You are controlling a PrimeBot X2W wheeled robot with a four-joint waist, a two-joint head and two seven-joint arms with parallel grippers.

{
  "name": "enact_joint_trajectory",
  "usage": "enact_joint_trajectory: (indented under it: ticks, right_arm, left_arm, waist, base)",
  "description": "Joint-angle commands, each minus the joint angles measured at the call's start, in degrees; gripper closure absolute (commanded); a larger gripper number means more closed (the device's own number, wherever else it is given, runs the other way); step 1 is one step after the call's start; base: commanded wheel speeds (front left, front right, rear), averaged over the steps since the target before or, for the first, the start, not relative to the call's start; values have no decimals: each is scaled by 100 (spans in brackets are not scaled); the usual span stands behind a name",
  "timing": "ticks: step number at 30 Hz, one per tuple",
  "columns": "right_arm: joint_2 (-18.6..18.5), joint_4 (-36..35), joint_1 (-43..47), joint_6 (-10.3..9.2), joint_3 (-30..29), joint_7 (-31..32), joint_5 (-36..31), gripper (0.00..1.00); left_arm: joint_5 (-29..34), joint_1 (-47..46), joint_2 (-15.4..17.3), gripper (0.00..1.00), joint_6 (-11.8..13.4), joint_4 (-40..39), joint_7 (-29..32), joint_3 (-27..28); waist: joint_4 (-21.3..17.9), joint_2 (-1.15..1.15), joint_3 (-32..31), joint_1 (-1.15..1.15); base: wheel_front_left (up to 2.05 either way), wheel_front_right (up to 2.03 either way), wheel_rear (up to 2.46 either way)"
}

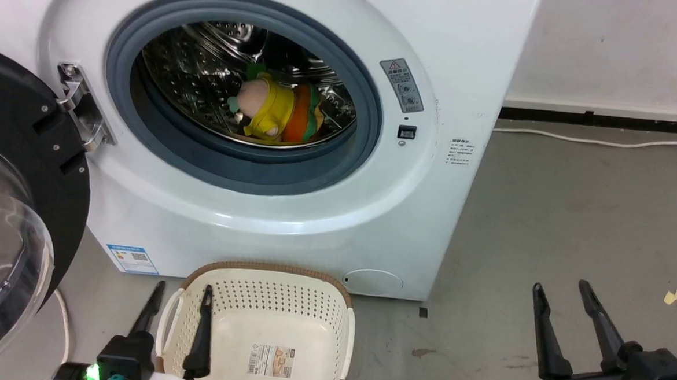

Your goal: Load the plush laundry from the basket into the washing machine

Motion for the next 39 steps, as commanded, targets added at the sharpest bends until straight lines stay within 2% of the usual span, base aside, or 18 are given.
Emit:
enact_joint_trajectory:
  ticks: [1, 5, 6, 39]
  right_arm:
    - [-1, 38, 78, -5, 18, -25, 5, 0]
    - [-1, 91, 78, -5, 45, -25, 17, 0]
    - [0, 81, 4, -1, 42, 0, 1, 100]
    - [1, 23, -70, -1, 57, 332, -146, 100]
  left_arm:
    - [51, 54, -59, 0, -57, 33, -30, 29]
    - [127, 93, -150, 0, -207, 140, -30, 82]
    - [117, 10, -155, 100, -218, 141, 2, 63]
    - [350, -51, -317, 100, -276, -6, 336, 230]
  waist:
    - [28, 0, -42, 1]
    - [54, 0, -93, 1]
    - [54, 0, -94, 1]
    - [108, 0, -128, 1]
  base:
    - [0, 0, 0]
    - [0, 0, 0]
    - [0, 0, 0]
    - [0, 0, 0]
